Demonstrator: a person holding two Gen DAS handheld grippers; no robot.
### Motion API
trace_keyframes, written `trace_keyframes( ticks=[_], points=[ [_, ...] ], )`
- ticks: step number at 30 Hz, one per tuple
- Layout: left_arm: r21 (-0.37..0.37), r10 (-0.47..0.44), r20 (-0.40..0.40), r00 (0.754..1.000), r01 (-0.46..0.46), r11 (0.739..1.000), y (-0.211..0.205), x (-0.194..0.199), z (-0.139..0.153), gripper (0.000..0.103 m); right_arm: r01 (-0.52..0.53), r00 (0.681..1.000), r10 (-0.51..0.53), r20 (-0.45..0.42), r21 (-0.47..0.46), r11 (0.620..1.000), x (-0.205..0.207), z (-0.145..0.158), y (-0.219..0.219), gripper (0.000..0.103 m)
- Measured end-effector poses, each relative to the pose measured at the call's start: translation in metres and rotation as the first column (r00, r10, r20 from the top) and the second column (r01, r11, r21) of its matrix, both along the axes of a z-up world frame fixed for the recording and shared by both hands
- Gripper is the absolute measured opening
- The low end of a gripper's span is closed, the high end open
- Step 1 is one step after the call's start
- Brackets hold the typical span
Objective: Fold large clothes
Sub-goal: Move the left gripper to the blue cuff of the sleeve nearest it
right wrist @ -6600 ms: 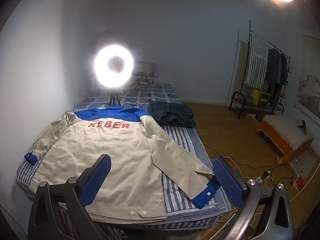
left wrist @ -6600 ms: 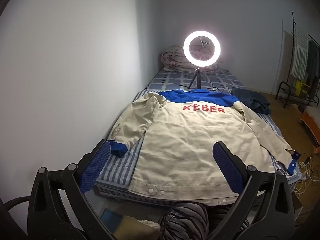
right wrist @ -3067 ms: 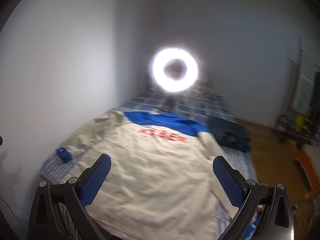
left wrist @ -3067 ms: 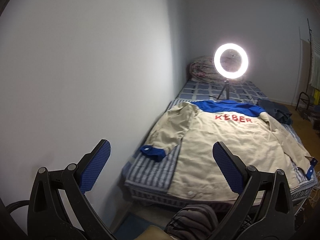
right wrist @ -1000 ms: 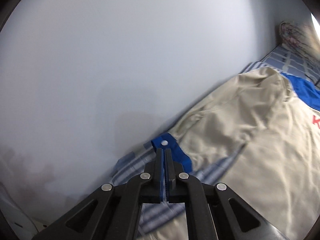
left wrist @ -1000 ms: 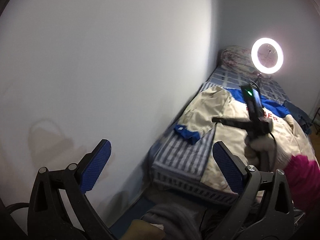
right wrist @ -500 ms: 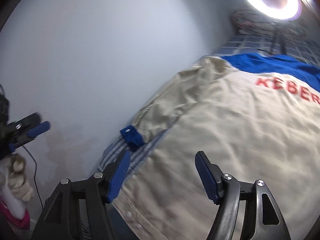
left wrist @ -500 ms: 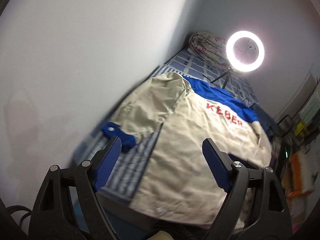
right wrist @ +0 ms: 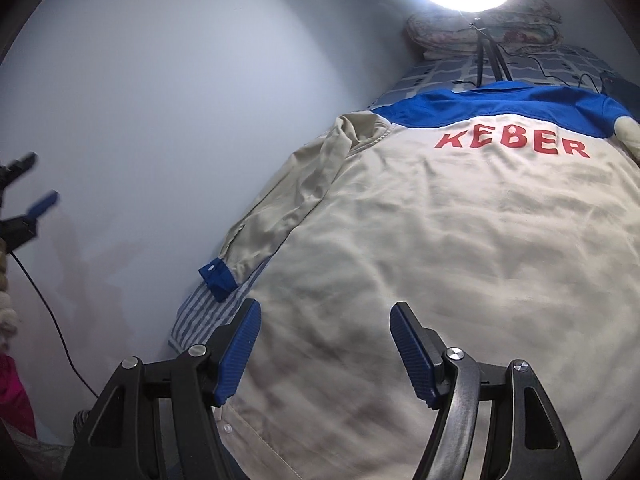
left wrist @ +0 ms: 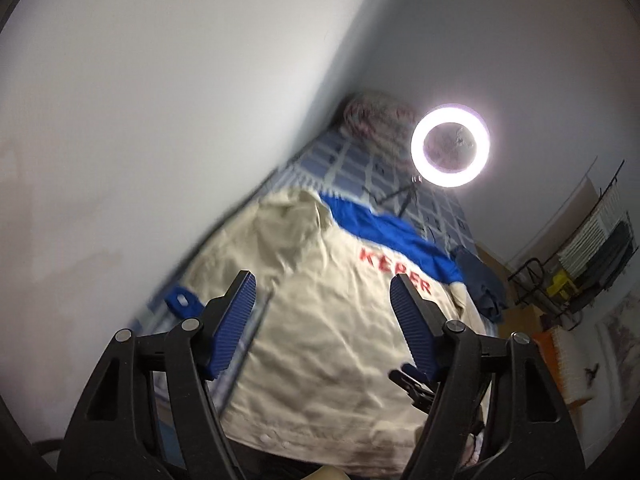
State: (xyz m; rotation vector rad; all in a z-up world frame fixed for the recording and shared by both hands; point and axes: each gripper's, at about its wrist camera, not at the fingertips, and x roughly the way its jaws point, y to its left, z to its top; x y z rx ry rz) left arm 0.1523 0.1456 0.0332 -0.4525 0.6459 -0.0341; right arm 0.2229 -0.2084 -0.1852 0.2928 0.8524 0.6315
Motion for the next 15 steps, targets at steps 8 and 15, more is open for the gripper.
trace_keyframes(
  ticks=[8,15],
  points=[
    [-0.078,0.082,-0.165,0.983,-0.096,0.992,0.038,0.006,-0.096,0.072,-0.026,0.997,0.03,0.068,-0.052,0.998,-0.014,0.018,0.014,0.07],
    [-0.183,0.116,-0.34,0.933,-0.187,0.965,0.059,0.031,-0.21,0.072,-0.031,0.994,0.04,0.106,-0.085,0.996,-0.019,0.033,0.017,0.07]
  ],
)
